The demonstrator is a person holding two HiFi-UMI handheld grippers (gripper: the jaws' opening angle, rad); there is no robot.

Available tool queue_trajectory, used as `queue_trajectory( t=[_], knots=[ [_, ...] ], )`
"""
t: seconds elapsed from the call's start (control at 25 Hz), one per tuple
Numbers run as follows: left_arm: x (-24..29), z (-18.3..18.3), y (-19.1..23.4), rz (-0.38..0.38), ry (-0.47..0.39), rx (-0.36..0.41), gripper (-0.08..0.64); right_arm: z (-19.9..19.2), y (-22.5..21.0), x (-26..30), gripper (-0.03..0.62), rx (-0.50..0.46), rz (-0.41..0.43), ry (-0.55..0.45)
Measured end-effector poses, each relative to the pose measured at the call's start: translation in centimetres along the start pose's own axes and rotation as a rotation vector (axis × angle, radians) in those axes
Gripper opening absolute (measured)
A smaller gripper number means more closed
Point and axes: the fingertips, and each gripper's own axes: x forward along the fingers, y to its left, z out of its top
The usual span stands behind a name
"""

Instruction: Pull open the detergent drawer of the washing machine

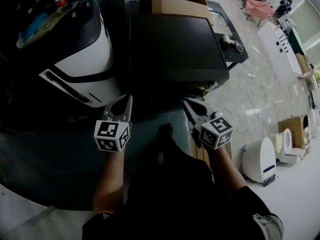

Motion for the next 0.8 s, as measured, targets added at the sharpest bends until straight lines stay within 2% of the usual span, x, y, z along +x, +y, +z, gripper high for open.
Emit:
queue_trajectory(
  t=[0.24, 0.56, 0.8],
  knots=[
    [4.3, 1.1, 1.9, 0.036, 0.015, -0.002, 0.009, 1.3, -4.1, 3.8, 0.003, 0.016, 0.036, -0.003],
    [13.3, 3.5, 2.4, 0.062, 0.068, 0.029, 0.011, 3.6, -12.2, 9.3, 0.003, 0.049, 0.102, 0.003],
    [17.5, 3.6, 2.4, 0.075, 0.090, 0.048, 0.011, 3.1, -15.3, 12.4, 0.003, 0.045, 0.149, 0.044]
  ],
)
